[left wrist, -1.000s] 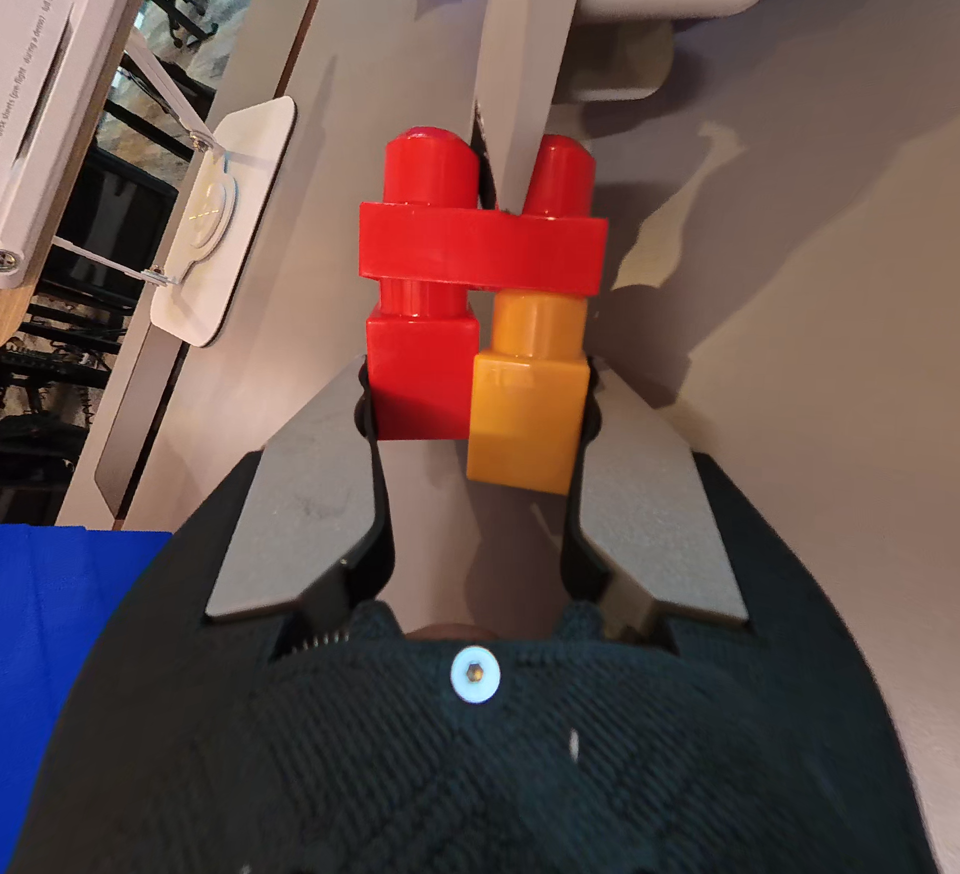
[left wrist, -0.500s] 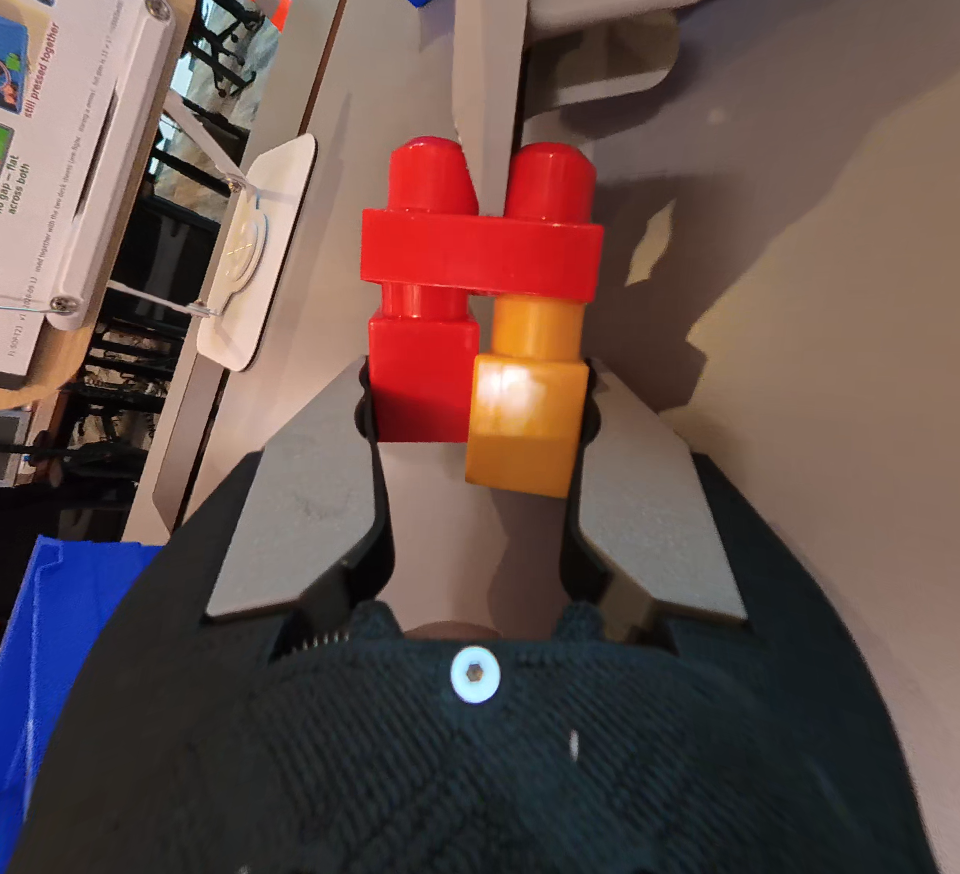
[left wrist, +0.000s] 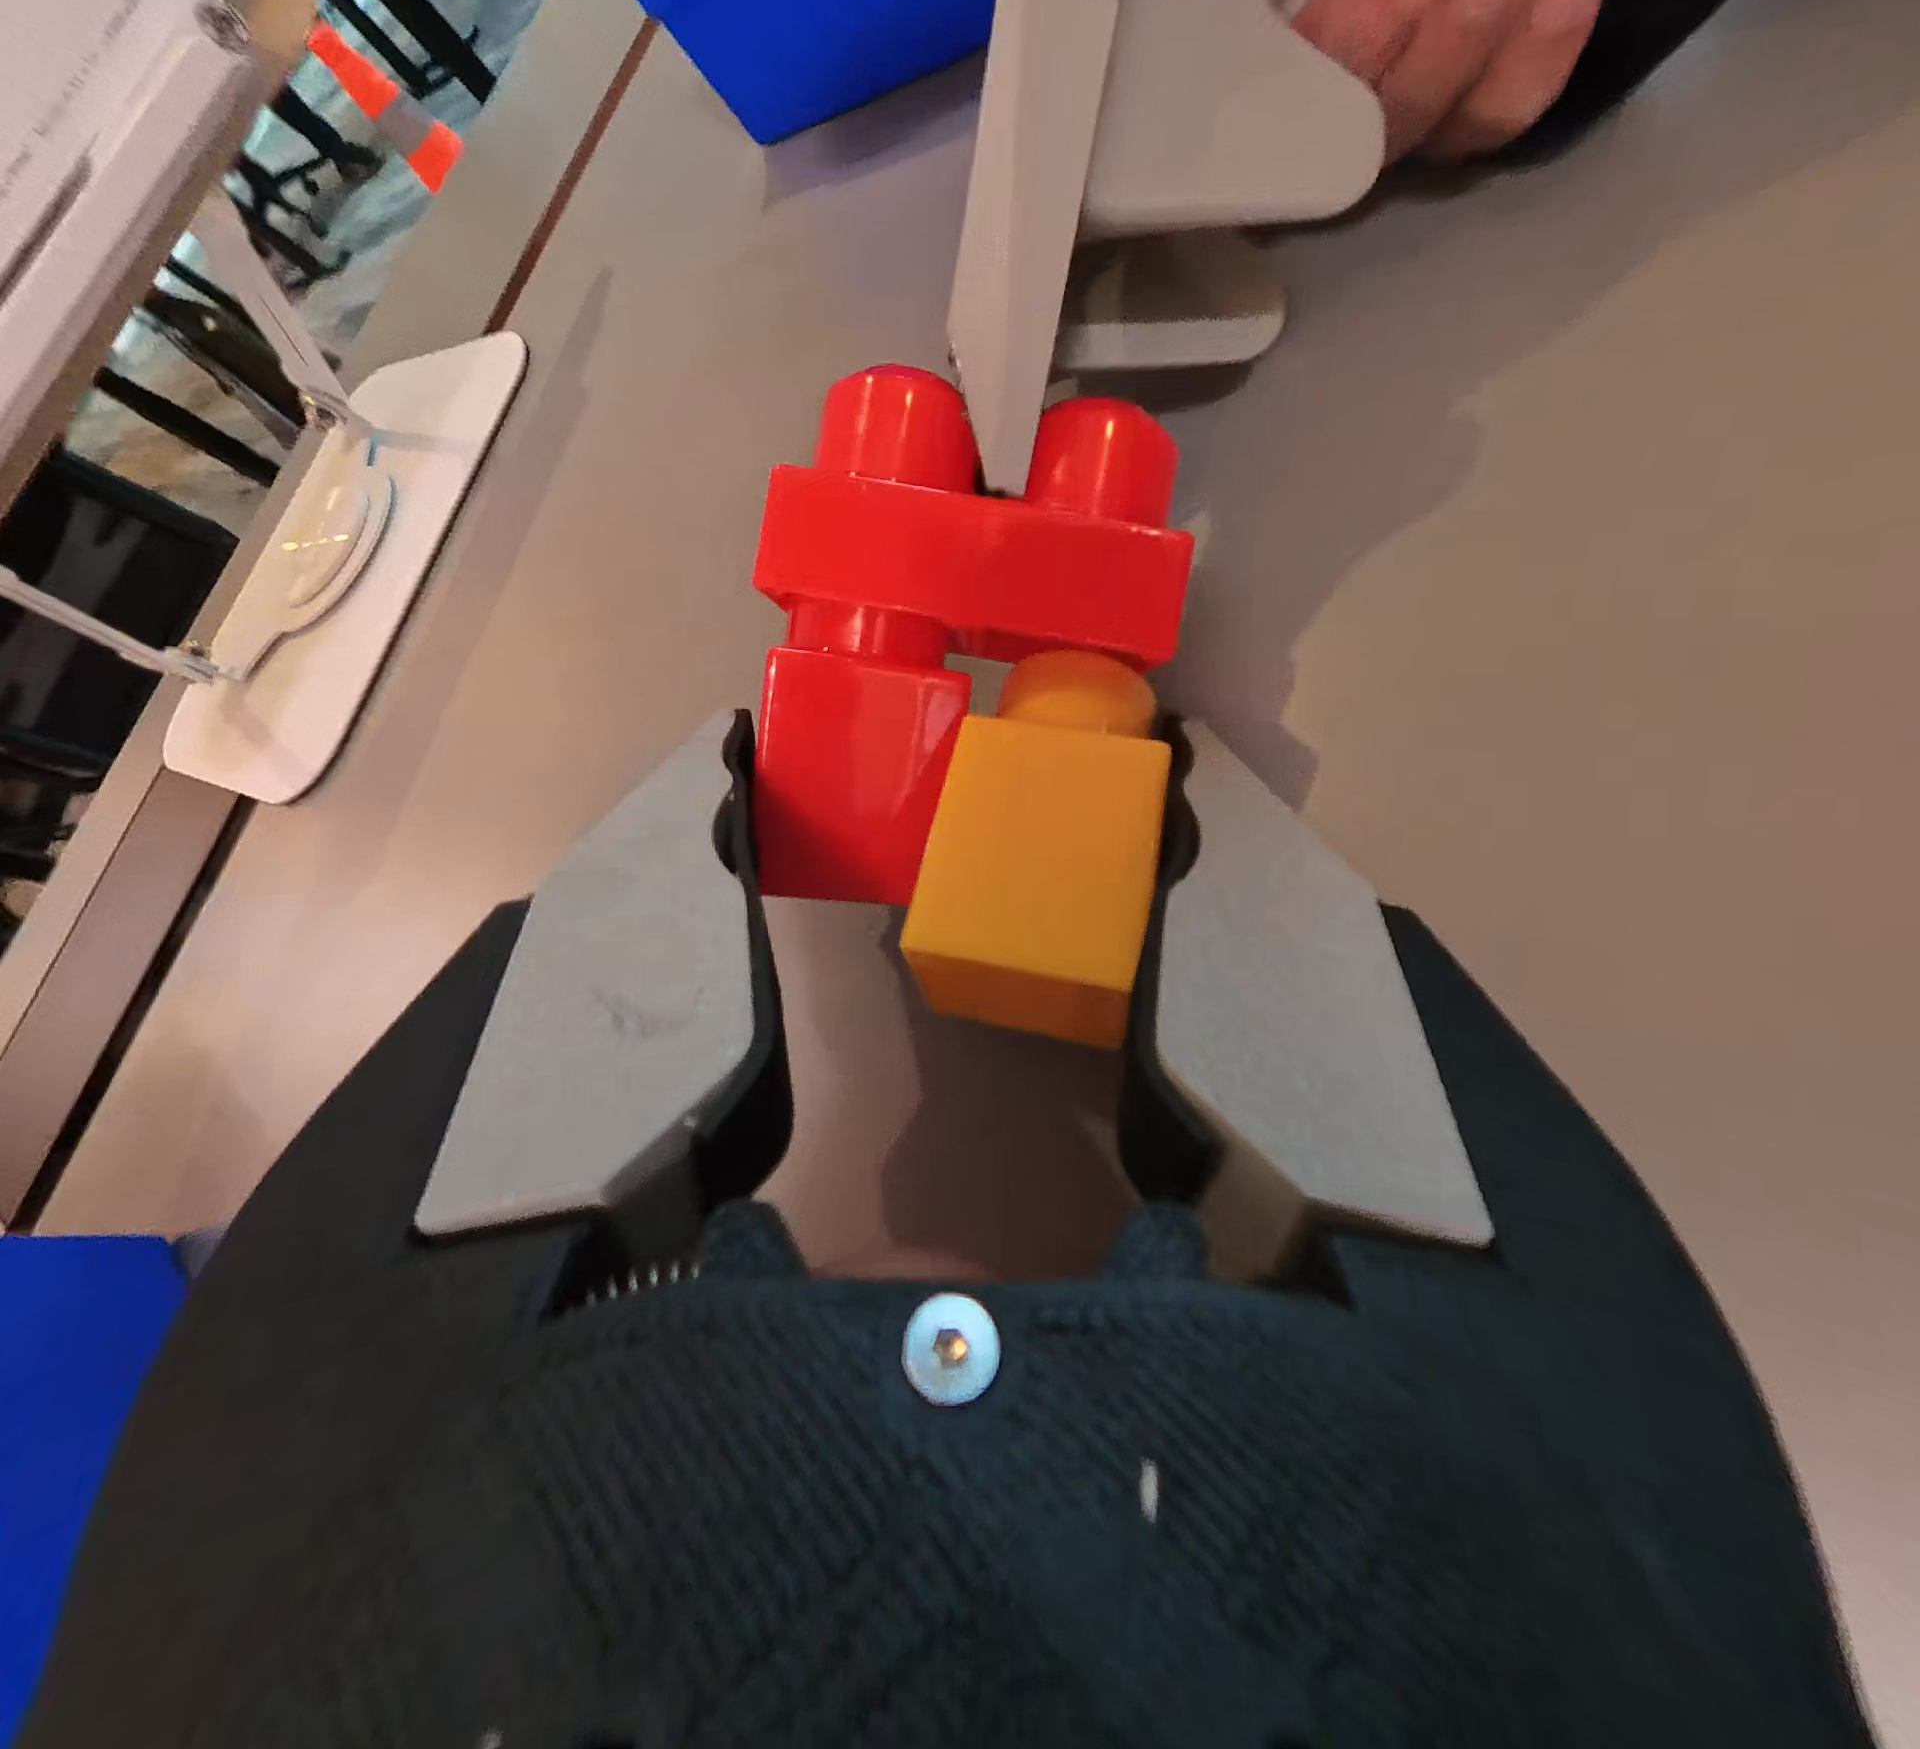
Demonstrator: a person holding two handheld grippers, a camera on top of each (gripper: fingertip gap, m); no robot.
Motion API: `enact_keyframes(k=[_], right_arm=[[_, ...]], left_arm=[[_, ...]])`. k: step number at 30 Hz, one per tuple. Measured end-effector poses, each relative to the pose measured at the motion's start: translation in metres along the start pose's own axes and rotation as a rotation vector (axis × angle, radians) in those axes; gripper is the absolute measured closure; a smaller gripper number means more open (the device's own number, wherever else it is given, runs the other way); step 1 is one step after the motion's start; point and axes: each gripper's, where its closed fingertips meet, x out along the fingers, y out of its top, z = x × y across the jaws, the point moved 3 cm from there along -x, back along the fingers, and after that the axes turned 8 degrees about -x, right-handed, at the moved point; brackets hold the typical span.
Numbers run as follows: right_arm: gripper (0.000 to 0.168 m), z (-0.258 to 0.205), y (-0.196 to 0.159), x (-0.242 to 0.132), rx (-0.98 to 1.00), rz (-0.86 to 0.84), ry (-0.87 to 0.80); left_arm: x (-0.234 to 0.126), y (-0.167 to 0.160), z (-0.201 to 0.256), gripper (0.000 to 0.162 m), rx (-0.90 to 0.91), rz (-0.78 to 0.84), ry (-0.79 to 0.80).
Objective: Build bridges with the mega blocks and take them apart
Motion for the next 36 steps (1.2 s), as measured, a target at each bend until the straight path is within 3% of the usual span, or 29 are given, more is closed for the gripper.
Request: enact_keyframes(k=[4, 16, 18, 21, 23, 28, 32, 36], right_arm=[[0.154, -0.014, 0.008, -0.005, 0.051, 0.065, 0.157], [0.154, -0.023, 0.013, -0.009, -0.033, 0.075, 0.156], [0.154, -0.023, 0.012, -0.01, -0.066, 0.049, 0.119], [0.154, -0.02, 0.006, -0.008, -0.268, -0.061, -0.106], [0.155, -0.022, 0.005, -0.007, -0.326, -0.082, -0.158], [0.155, -0.015, 0.004, -0.006, -0.232, -0.063, -0.076], [0.156, -0.024, 0.013, -0.012, -0.093, 0.032, 0.133], [0.156, -0.037, 0.022, -0.019, -0.149, 0.067, 0.144]], left_arm=[[-0.014, 0.016, -0.003, 0.086, -0.062, 0.148, -0.041], [-0.021, 0.026, -0.003, 0.087, -0.08, 0.223, -0.033], [-0.02, 0.026, -0.001, 0.087, -0.05, 0.205, -0.016], [-0.011, 0.018, 0.004, 0.087, 0.049, 0.111, 0.037], [-0.01, 0.017, 0.005, 0.087, 0.037, 0.121, 0.016], [-0.009, 0.016, 0.006, 0.089, 0.02, 0.125, 0.0], [-0.024, 0.042, 0.005, 0.088, -0.05, 0.301, -0.035], [-0.033, 0.057, 0.005, 0.09, -0.086, 0.452, -0.037]])
